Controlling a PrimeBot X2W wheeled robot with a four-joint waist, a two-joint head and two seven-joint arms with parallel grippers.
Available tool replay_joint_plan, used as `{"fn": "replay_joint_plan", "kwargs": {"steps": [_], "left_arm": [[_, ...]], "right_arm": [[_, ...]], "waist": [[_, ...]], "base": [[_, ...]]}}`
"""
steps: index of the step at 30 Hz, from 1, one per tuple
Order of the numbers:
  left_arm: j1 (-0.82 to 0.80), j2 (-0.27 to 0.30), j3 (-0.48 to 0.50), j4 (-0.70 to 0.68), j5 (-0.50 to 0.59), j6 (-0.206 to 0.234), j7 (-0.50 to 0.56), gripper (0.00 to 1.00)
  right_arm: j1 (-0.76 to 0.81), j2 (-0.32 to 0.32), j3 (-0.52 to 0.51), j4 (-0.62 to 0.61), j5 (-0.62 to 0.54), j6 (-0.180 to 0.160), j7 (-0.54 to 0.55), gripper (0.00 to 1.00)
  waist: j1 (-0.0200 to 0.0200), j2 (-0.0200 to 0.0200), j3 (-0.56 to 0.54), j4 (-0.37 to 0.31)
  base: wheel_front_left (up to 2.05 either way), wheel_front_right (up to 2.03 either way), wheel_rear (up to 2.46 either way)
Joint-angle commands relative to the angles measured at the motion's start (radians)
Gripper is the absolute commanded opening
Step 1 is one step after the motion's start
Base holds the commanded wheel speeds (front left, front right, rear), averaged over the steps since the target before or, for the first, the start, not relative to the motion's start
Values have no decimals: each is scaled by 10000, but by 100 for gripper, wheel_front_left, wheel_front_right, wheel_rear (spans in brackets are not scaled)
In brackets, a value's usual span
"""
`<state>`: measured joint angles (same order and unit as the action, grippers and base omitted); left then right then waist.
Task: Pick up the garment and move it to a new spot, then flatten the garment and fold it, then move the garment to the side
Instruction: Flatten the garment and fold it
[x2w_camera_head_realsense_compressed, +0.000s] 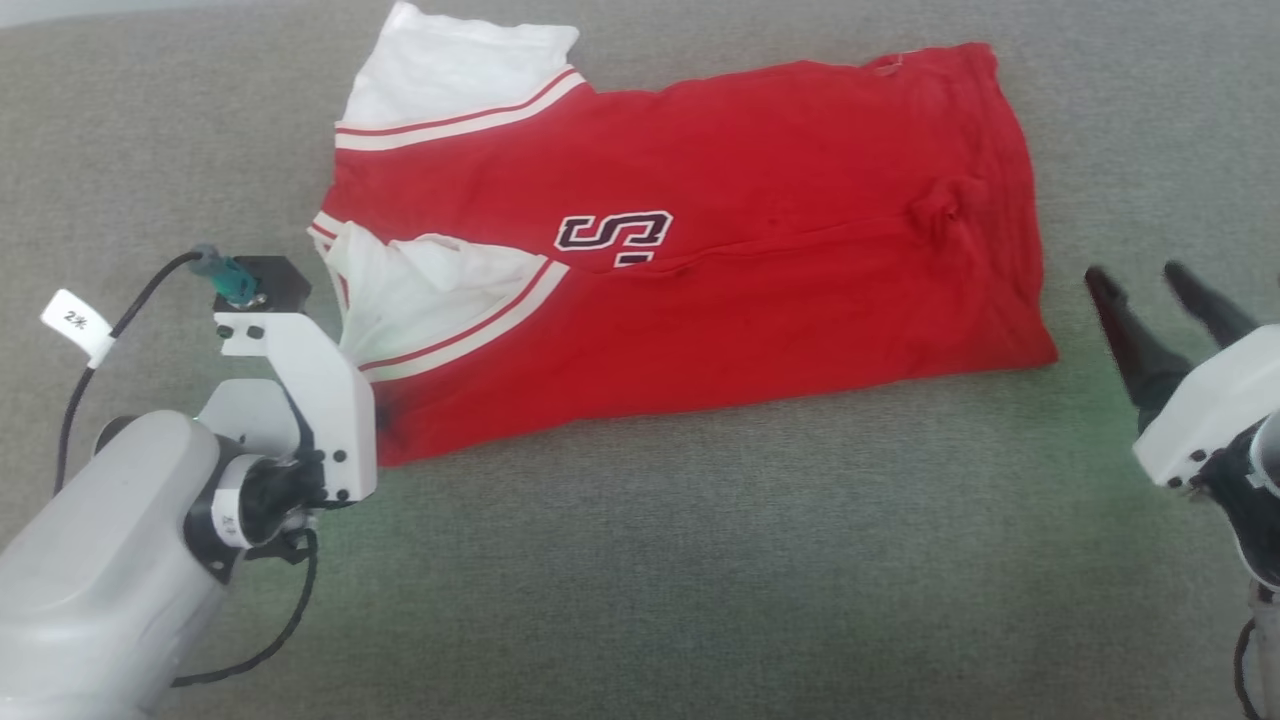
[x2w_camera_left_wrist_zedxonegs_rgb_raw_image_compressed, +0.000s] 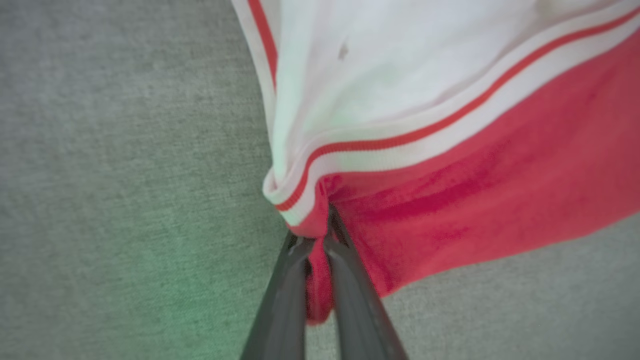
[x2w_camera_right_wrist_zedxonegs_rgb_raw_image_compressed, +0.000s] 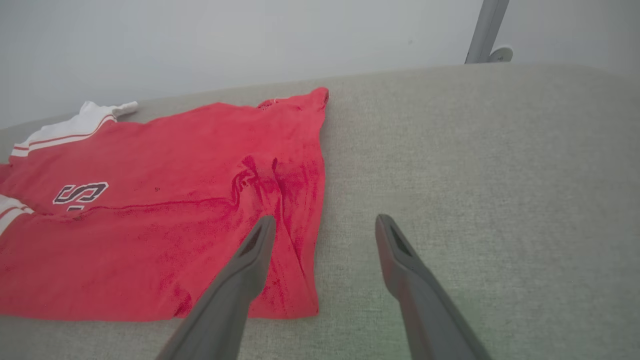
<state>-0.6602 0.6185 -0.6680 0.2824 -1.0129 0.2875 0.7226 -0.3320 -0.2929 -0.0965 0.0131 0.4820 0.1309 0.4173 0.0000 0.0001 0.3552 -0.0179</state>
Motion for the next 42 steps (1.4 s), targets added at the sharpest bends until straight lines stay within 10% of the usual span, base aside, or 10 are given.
{"fn": "replay_joint_plan", "kwargs": {"steps": [1,17,18,19,29,42], "left_arm": [[419,-295,-443,317,-50,-103,112,0],[-97,-1186,-739,637,112,-468,-230,0],[-123,-1235,-758,681,120,-501,-251,0],[-139,-1270,-777,732,128,-518,-273,0],[-134,-1056,-648,768,-38,-632,-249,0],[147,152,-482,-1599,137,359,487,0]], "right_arm": [[20,30,90,132,108,-4,557,100],[-1271,-168,1044,3081,-91,-4,3561,100],[-1348,-203,1230,3275,-129,-4,3758,74],[-1422,-254,1338,3456,-189,-6,3866,0],[-1804,-900,1624,3298,195,-4,4474,0],[-903,-2111,1681,915,1281,-6,6156,0]], "waist": [[0,-1,21,112],[0,-1,460,918],[0,-1,480,950],[0,-1,491,973],[0,-1,308,1088],[0,-1,-122,1183]], "base": [[0,0,0],[0,0,0],[0,0,0],[0,0,0],[0,0,0],[0,0,0]]}}
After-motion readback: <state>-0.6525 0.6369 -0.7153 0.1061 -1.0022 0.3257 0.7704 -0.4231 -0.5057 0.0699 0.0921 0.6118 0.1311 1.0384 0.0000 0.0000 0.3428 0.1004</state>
